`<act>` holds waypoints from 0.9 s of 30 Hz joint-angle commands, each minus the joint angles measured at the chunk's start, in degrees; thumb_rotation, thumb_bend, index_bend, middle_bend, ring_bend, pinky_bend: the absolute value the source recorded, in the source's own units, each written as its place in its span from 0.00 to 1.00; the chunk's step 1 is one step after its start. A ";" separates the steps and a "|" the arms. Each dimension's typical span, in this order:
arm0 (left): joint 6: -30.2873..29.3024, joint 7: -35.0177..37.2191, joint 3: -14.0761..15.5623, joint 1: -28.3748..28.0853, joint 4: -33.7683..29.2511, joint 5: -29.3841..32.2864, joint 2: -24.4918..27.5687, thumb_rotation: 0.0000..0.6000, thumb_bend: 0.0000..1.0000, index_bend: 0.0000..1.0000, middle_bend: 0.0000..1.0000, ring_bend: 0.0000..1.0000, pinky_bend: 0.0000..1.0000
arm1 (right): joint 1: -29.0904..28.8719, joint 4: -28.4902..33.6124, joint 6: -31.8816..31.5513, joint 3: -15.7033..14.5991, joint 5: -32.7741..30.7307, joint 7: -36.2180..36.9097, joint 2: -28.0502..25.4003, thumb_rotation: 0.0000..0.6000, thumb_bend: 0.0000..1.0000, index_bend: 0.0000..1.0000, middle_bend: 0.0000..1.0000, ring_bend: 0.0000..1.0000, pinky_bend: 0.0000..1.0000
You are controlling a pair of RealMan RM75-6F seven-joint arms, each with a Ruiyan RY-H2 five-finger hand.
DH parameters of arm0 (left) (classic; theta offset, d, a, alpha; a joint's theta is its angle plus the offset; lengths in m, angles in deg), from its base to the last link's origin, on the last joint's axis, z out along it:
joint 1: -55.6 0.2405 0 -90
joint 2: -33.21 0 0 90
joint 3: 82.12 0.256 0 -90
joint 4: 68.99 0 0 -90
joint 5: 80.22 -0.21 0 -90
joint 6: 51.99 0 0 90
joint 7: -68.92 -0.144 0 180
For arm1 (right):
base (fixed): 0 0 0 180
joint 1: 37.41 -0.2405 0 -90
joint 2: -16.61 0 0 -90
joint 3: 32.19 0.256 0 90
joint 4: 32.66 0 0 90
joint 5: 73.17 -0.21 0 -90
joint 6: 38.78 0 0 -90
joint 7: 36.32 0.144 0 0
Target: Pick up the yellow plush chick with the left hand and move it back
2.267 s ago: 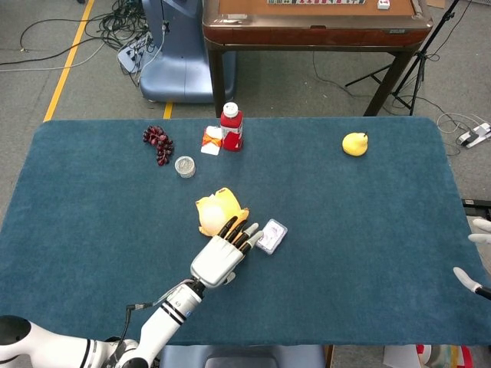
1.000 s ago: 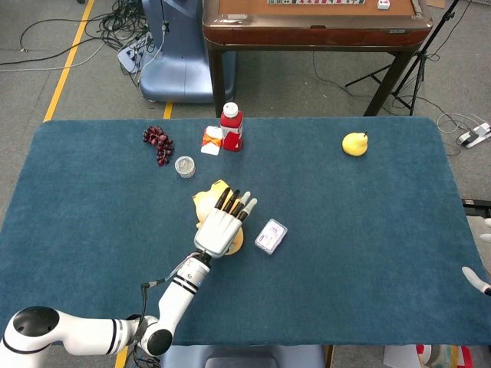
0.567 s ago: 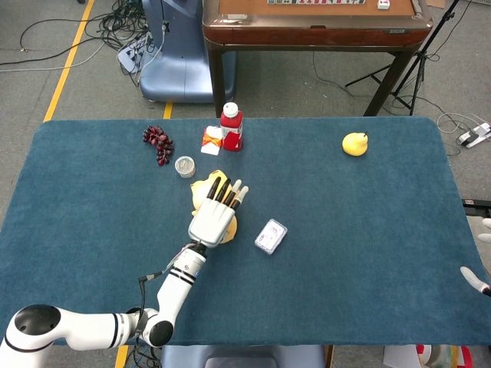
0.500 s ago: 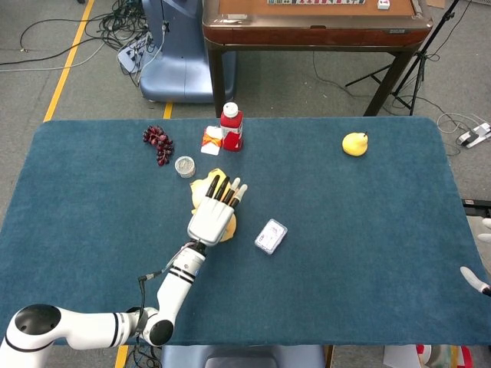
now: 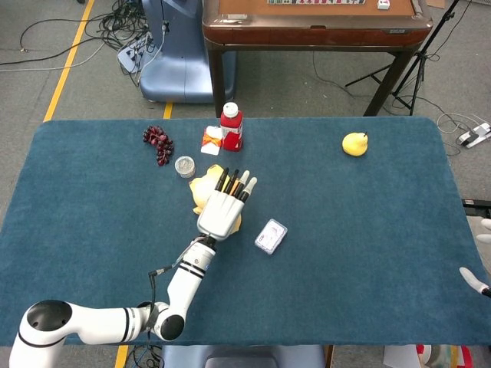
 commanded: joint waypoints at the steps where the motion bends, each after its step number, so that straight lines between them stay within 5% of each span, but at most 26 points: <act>1: 0.35 -0.39 -0.34 -0.68 0.48 0.69 -0.59 1.00 0.00 0.00 0.00 0.00 0.00 | 0.06 -0.11 -0.06 -0.05 0.06 0.17 0.00 1.00 0.00 0.38 0.28 0.21 0.45; 19: 1.22 -0.92 -2.40 -5.59 7.06 2.43 -6.03 1.00 0.00 0.00 0.00 0.00 0.00 | 0.92 -1.53 -1.46 0.38 -0.63 3.83 -0.05 1.00 0.00 0.37 0.28 0.21 0.45; 27: -0.46 -2.14 -0.87 -4.66 4.58 2.20 -4.75 1.00 0.00 0.00 0.00 0.00 0.00 | 0.93 -1.87 -1.29 0.44 -0.68 4.28 -0.09 1.00 0.00 0.38 0.28 0.21 0.45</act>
